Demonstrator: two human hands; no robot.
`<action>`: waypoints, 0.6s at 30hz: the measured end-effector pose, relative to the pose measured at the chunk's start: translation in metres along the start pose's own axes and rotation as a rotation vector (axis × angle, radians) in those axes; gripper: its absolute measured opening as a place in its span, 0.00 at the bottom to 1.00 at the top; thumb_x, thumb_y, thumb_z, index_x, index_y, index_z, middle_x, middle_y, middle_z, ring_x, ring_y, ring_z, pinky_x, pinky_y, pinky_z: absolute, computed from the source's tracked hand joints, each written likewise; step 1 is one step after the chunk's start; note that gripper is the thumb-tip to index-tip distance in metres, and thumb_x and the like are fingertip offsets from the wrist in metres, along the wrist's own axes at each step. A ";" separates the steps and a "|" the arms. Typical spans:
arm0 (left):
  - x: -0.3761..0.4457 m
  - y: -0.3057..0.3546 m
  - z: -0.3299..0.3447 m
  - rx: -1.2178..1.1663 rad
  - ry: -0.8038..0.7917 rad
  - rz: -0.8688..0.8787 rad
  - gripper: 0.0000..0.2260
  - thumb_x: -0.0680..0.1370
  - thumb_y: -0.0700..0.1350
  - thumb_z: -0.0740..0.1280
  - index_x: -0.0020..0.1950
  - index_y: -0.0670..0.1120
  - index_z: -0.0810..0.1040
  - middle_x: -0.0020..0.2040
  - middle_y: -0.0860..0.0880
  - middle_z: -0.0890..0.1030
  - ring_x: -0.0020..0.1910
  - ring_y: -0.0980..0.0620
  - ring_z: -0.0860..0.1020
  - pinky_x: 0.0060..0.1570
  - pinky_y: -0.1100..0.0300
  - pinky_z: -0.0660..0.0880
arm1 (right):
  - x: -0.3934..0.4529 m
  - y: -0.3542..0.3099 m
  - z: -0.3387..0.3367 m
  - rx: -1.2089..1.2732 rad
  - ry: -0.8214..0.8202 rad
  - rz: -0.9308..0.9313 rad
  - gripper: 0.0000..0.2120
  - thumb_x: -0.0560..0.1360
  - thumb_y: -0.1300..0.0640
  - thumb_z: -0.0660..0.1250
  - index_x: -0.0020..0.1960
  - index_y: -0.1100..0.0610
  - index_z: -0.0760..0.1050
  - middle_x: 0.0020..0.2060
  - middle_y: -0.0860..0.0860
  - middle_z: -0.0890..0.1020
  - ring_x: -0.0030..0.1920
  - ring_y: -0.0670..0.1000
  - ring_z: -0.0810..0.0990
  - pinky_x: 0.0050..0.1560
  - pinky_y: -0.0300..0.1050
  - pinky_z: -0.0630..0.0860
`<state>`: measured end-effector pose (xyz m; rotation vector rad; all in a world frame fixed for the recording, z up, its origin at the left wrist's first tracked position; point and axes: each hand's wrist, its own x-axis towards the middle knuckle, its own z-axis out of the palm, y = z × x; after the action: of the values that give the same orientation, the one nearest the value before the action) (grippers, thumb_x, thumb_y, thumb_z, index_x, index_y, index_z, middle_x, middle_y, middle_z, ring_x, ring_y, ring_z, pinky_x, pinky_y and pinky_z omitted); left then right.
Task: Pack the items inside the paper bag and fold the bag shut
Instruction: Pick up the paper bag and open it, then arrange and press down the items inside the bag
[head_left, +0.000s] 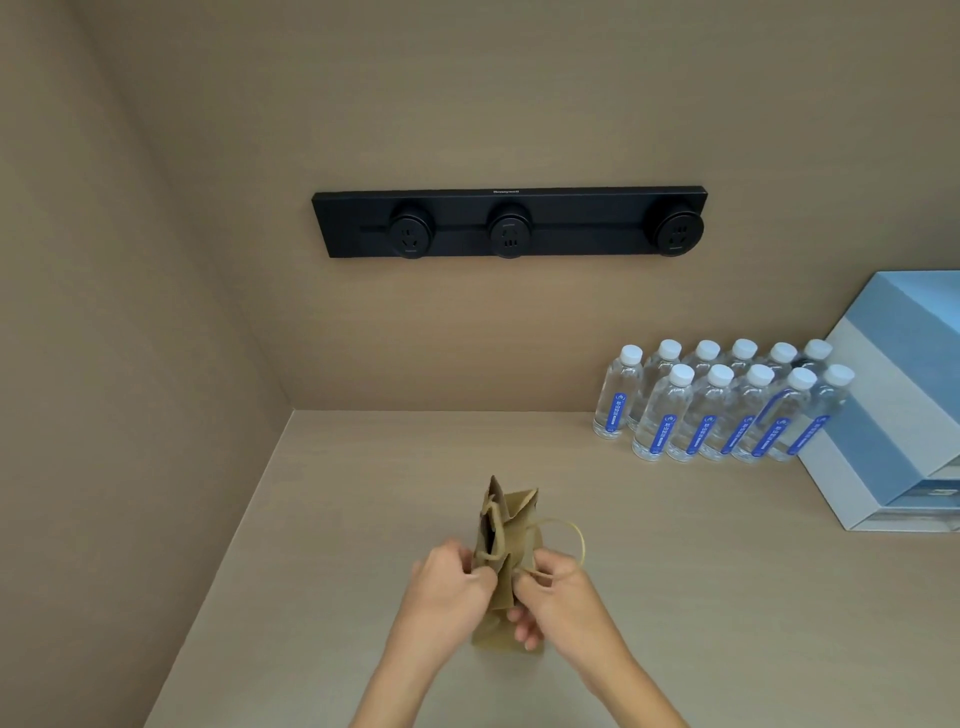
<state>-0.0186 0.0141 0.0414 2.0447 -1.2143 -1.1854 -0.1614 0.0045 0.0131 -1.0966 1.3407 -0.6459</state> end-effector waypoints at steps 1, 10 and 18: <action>0.001 0.001 -0.003 0.011 0.031 -0.011 0.04 0.65 0.45 0.61 0.32 0.45 0.73 0.32 0.44 0.82 0.33 0.45 0.82 0.37 0.52 0.83 | -0.001 -0.001 0.000 -0.029 0.026 0.012 0.07 0.73 0.64 0.60 0.37 0.60 0.72 0.24 0.53 0.77 0.20 0.51 0.73 0.22 0.40 0.66; 0.005 0.018 -0.043 0.243 -0.004 0.035 0.08 0.68 0.40 0.60 0.28 0.44 0.71 0.27 0.41 0.80 0.27 0.44 0.84 0.37 0.52 0.82 | -0.046 -0.019 -0.031 -0.375 0.284 -0.020 0.09 0.61 0.58 0.63 0.31 0.54 0.61 0.26 0.48 0.66 0.28 0.51 0.65 0.30 0.45 0.63; 0.009 0.029 -0.041 0.479 0.019 0.135 0.12 0.76 0.42 0.60 0.33 0.49 0.64 0.42 0.46 0.73 0.33 0.45 0.78 0.36 0.56 0.74 | -0.060 -0.019 -0.052 -1.117 -0.045 -0.336 0.31 0.73 0.46 0.61 0.73 0.35 0.54 0.76 0.40 0.40 0.77 0.48 0.36 0.70 0.48 0.53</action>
<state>0.0055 -0.0091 0.0804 2.2475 -1.7266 -0.8683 -0.2184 0.0375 0.0622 -2.2397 1.4992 -0.0359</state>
